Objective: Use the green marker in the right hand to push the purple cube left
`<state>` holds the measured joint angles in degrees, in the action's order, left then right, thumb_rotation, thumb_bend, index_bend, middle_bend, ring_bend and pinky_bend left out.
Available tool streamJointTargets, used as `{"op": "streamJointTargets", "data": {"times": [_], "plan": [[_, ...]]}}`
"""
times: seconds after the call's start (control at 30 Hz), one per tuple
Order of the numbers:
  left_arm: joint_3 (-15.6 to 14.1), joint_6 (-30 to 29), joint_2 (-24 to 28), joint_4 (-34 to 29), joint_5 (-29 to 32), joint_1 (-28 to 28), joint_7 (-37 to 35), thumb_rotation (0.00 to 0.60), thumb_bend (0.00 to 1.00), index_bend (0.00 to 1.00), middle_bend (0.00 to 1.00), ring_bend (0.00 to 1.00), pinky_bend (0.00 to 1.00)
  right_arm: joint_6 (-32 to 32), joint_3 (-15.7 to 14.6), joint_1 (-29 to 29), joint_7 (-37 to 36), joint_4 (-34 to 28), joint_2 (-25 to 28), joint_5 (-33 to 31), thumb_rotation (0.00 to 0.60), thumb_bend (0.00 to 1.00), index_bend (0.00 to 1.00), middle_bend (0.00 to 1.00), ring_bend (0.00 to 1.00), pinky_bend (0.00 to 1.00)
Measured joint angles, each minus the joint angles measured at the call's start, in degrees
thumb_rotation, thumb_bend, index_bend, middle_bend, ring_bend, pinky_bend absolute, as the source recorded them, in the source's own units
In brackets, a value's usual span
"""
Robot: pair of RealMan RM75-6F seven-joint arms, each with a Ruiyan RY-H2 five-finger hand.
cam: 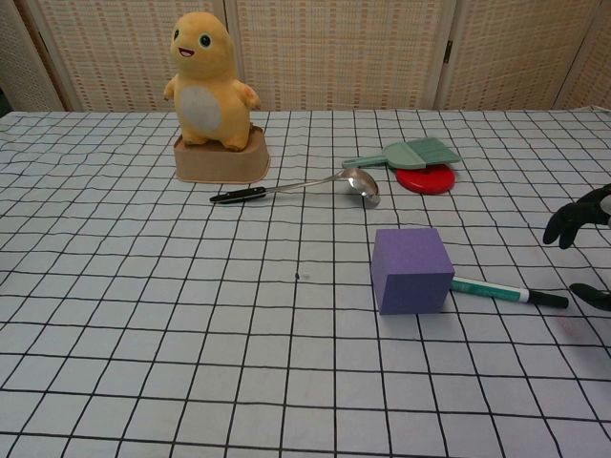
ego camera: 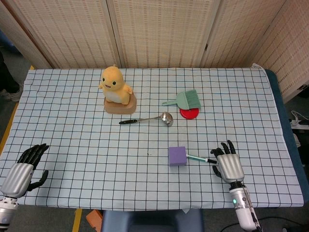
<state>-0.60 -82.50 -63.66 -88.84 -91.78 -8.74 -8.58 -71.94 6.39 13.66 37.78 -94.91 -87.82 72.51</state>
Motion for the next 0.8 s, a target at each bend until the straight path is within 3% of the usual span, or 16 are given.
{"op": "streamJointTargets", "data": {"times": [0.3, 0.8], "plan": [[-0.4, -0.3, 0.9, -0.1, -0.7, -0.1, -2.6, 0.600, 0.48, 0.00, 0.01, 0.00, 0.08, 2.7, 2.3, 4.8, 5.8, 4.0, -7.2, -6.7, 0.600, 0.27, 0.37, 0.36, 0.12, 0.03], [-0.8, 0.1, 1.5, 0.3, -1.0, -0.5, -4.9, 0.600, 0.48, 0.00, 0.01, 0.00, 0.08, 1.7, 2.1, 7.6, 10.7, 6.4, -11.2, -11.4, 0.600, 0.28, 0.42, 0.38, 0.14, 0.04]]}}
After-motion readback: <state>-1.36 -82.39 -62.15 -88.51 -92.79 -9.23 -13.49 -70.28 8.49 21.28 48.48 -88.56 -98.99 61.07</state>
